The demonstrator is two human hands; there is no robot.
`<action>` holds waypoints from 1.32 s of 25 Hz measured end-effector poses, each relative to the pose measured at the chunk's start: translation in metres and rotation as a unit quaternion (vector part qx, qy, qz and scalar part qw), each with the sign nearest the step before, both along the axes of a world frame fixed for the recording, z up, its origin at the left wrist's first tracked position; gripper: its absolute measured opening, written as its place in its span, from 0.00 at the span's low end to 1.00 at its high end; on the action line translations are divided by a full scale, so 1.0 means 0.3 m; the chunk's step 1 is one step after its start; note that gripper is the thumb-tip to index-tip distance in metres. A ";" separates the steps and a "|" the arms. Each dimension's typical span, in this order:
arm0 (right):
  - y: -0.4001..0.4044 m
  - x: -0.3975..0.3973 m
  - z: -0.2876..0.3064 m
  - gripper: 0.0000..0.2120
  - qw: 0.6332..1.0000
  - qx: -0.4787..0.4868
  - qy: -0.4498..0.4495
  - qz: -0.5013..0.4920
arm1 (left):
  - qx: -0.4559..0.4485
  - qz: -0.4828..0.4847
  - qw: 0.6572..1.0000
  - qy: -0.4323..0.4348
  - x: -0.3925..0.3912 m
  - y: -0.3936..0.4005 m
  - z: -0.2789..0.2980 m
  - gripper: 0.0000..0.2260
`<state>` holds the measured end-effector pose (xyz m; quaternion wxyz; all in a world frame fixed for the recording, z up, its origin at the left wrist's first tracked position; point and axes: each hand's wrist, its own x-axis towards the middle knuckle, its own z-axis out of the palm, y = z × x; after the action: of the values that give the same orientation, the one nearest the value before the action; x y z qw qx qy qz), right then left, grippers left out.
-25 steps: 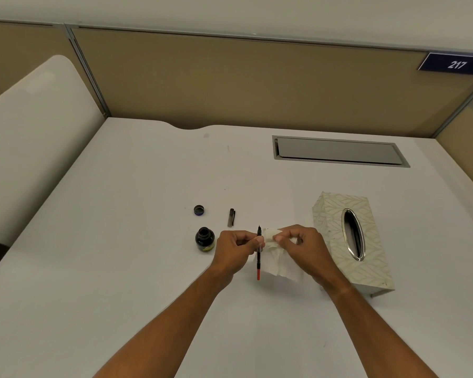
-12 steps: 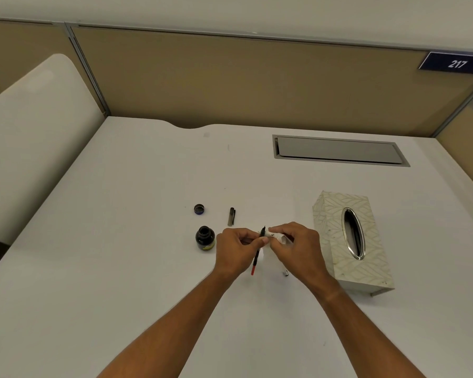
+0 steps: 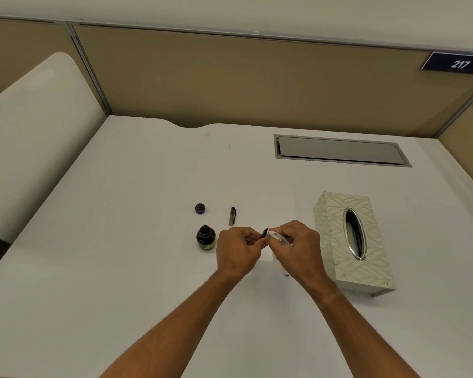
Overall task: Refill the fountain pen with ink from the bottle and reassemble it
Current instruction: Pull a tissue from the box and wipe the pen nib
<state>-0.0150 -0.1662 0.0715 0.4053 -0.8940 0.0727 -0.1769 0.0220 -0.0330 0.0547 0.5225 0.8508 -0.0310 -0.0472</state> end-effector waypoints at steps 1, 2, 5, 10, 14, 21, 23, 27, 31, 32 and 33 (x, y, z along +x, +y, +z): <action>0.002 0.001 -0.003 0.04 1.000 0.004 0.003 -0.005 | 0.006 0.000 1.000 -0.002 -0.002 -0.001 0.002 0.09; 0.004 0.002 -0.004 0.04 1.000 0.009 0.007 -0.008 | 0.011 0.000 1.000 -0.004 -0.004 -0.002 0.002 0.09; 0.005 0.000 -0.001 0.03 1.000 0.024 0.011 -0.010 | 0.013 0.000 1.000 -0.003 -0.007 -0.001 0.002 0.09; 0.001 -0.001 0.001 0.02 0.999 0.046 0.021 -0.006 | 0.012 -0.006 1.000 -0.003 -0.005 -0.001 0.002 0.09; 0.002 0.000 -0.003 0.03 0.999 0.047 0.020 -0.007 | 0.010 -0.013 1.000 0.002 0.004 0.001 -0.003 0.09; -0.003 0.005 0.010 0.03 0.998 0.057 0.017 -0.011 | -0.008 -0.026 1.000 0.006 0.011 -0.003 0.007 0.07; -0.008 0.006 0.007 0.03 0.996 0.079 0.031 -0.019 | -0.016 -0.036 0.999 0.009 0.014 -0.001 0.006 0.07; -0.034 0.001 -0.014 0.02 0.975 0.197 0.089 -0.047 | -0.064 -0.029 0.997 0.045 0.010 0.003 0.016 0.05; -0.055 -0.019 -0.021 0.03 0.932 0.340 0.126 -0.029 | -0.142 0.007 0.986 0.090 0.016 0.007 0.021 0.03; -0.058 -0.019 -0.021 0.04 0.924 0.358 0.134 -0.019 | -0.152 0.008 0.984 0.098 0.017 0.007 0.020 0.03; -0.060 -0.019 -0.023 0.05 0.920 0.368 0.136 -0.011 | -0.158 0.008 0.982 0.103 0.017 0.005 0.018 0.02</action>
<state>-0.0208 -0.1842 0.0645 0.6897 -0.6966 0.1969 -0.0193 0.0271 -0.0314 0.0602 0.6512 0.7482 0.0225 -0.1248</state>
